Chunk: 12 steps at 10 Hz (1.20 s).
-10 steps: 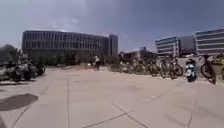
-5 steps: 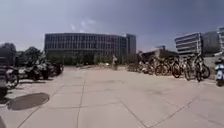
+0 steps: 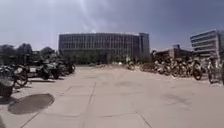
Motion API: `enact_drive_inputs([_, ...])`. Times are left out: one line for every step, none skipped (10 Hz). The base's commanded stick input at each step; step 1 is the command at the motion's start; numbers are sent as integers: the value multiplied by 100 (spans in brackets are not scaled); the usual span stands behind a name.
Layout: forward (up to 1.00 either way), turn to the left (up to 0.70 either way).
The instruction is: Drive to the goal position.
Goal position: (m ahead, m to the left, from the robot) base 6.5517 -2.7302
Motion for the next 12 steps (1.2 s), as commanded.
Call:
enact_drive_inputs([70, 12])
enact_drive_inputs([70, 4])
enact_drive_inputs([70, -21])
enact_drive_inputs([70, -31])
enact_drive_inputs([70, -35])
enact_drive_inputs([70, -35])
enact_drive_inputs([70, -35])
enact_drive_inputs([70, -31])
enact_drive_inputs([70, -27])
enact_drive_inputs([70, 0])
enact_drive_inputs([70, 0])
enact_drive_inputs([70, 0])
